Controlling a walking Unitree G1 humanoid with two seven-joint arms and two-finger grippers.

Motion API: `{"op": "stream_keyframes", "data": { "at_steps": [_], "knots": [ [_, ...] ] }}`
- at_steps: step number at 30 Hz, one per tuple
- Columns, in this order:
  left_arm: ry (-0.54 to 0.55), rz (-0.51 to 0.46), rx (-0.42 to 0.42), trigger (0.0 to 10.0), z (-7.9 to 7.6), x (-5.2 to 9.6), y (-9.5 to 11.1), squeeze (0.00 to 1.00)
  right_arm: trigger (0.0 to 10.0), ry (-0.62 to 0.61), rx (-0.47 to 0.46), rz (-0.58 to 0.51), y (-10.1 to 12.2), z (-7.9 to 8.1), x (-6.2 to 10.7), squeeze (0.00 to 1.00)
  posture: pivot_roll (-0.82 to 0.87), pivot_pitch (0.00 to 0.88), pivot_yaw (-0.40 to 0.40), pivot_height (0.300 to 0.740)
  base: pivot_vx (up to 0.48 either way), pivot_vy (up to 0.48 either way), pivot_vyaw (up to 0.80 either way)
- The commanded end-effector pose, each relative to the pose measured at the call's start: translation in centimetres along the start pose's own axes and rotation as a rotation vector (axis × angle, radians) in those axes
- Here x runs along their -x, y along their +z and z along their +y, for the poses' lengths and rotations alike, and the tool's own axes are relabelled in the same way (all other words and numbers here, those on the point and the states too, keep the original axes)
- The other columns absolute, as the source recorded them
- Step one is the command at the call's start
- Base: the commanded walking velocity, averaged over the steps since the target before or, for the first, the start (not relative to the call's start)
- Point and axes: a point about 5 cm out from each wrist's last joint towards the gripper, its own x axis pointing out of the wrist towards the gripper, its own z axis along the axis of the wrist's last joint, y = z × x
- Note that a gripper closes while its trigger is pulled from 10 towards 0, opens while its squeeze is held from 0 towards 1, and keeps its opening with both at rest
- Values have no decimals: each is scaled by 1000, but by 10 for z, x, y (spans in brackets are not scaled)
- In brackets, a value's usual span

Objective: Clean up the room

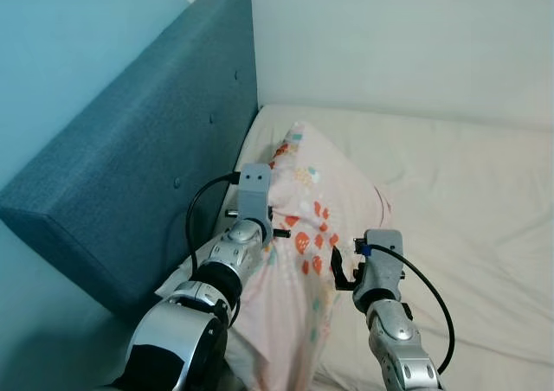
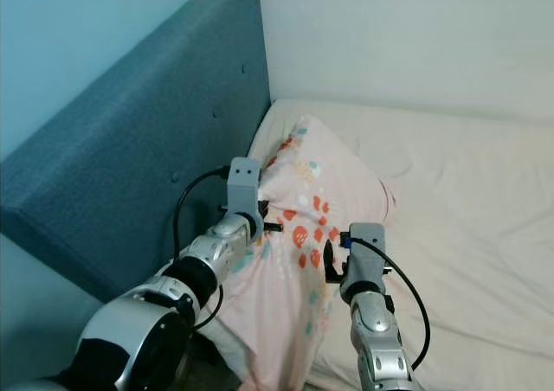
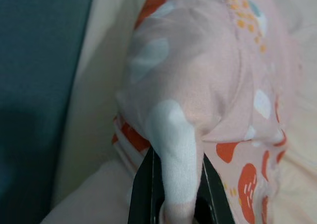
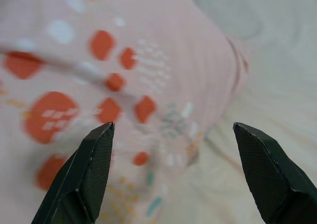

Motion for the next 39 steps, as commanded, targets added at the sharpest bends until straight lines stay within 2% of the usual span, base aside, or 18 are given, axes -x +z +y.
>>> {"op": "stream_keyframes", "data": {
  "at_steps": [1, 5, 9, 11, 13, 14, 17, 18, 21, 23, 27, 30, 31, 35, 37, 39],
  "knots": [
    [67, -73, -15, 10000, 17, -1, 11, 0, 10000, -89, 10, 59, -9, -10, -1, 0, -44, 235, 77, 740, 0, 0, 0],
    [88, -97, -13, 10000, 24, -2, 16, 0, 10000, -167, -17, 89, -14, -19, -2, 0, -37, 234, 76, 740, 0, 0, 0],
    [168, -129, -29, 10000, 57, -2, 23, 0, 10000, -318, -88, 197, -35, -45, -8, 0, -14, 239, 75, 740, 0, 0, 0],
    [166, -130, -59, 10000, 64, -1, 21, 0, 10000, -307, -84, 240, -38, -49, -18, 0, -8, 241, 74, 740, 0, 0, 0],
    [158, -127, -66, 10000, 68, -1, 18, 0, 10000, -291, -122, 273, -37, -48, -27, 0, 2, 245, 70, 740, 0, 0, 0],
    [151, -128, -64, 10000, 69, 0, 18, 0, 10000, -274, -161, 292, -33, -43, -34, 0, 19, 253, 58, 740, 0, 0, 0],
    [146, -128, -64, 10000, 71, 0, 17, 0, 10000, -261, -188, 305, -30, -39, -38, 0, 19, 253, 58, 740, 0, 0, 0],
    [134, -125, -49, 10000, 72, 0, 16, 0, 10000, -247, -222, 307, -25, -34, -43, 0, 26, 256, 48, 740, 0, 0, 0],
    [97, -109, -28, 10000, 72, 1, 10, 0, 10000, -208, -206, 340, -24, -26, -50, 0, 50, 252, 27, 740, 0, 0, 0],
    [75, -84, -33, 10000, 73, 2, 2, 0, 10000, -137, -217, 391, -30, -14, -49, 0, 57, 255, 19, 740, 0, 0, 0],
    [64, -48, -32, 10000, 75, 3, -6, 0, 10000, -90, -229, 421, -33, -4, -49, 0, 60, 253, 15, 740, 0, 0, 0],
    [19, 15, -45, 10000, 78, 8, -26, 0, 10000, -48, -219, 432, -32, 8, -51, 0, 66, 251, 12, 740, 0, 0, 0],
    [19, 15, -45, 10000, 78, 8, -26, 0, 10000, -48, -219, 432, -32, 8, -51, 0, 66, 251, 12, 740, 0, 0, 0],
    [-3, 130, -132, 10000, 92, 24, -74, 0, 10000, 35, -225, 385, -18, 27, -57, 0, 69, 241, 7, 740, 0, 0, 0],
    [-3, 130, -132, 10000, 92, 24, -74, 0, 10000, 35, -225, 385, -18, 27, -57, 0, 69, 241, 7, 740, 0, 0, 0],
    [4, 182, -136, 10000, 97, 32, -92, 0, 10000, 57, -226, 357, -10, 31, -61, 0, 70, 237, 5, 740, 0, 0, 0]
  ]
}}
